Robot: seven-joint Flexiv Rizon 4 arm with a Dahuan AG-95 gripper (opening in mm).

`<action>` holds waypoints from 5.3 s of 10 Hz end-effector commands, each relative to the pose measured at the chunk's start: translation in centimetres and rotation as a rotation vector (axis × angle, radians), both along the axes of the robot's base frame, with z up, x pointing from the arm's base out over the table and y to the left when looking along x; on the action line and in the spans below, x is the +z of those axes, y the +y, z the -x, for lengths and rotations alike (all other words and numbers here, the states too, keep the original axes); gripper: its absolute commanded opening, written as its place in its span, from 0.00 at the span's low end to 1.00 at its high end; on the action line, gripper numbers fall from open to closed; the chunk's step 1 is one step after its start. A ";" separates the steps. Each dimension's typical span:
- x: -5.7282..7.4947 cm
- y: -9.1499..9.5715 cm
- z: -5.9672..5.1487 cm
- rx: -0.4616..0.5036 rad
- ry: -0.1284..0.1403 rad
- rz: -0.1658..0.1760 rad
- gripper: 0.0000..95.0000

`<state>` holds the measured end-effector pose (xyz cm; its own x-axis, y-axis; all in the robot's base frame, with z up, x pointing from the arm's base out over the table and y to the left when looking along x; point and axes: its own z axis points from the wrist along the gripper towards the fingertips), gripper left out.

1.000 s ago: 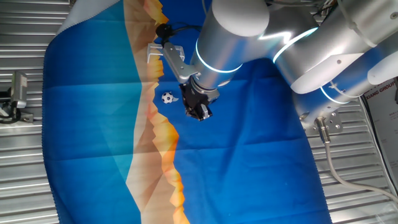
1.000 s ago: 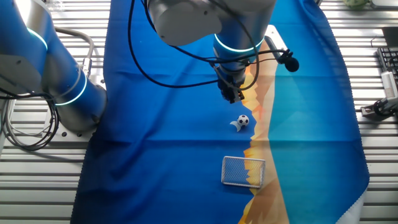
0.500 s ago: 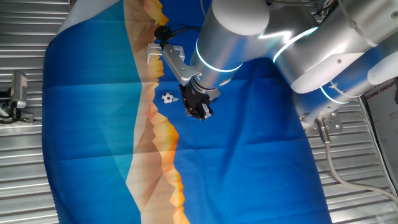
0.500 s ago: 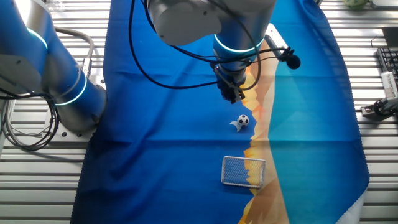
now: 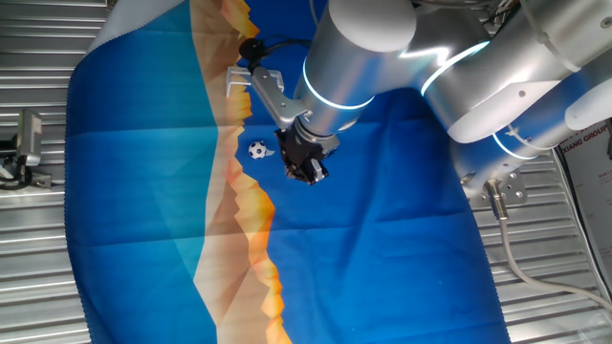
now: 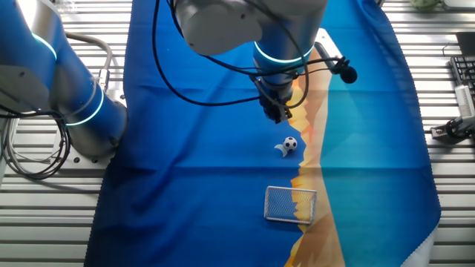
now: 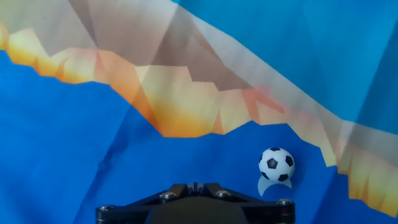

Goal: Push the soccer ball into the goal

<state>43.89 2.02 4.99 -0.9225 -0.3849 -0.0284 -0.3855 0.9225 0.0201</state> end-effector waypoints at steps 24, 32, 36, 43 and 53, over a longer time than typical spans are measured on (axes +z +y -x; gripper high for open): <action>-2.3 -1.1 -4.6 -0.392 0.001 -0.002 0.00; -2.6 -1.2 -4.6 -0.389 0.001 -0.024 0.00; -2.8 -1.2 -4.3 -0.399 -0.004 -0.034 0.00; -3.6 -1.3 -3.5 -0.408 -0.036 -0.047 0.00; -3.1 -2.5 -5.8 -0.387 -0.022 -0.046 0.00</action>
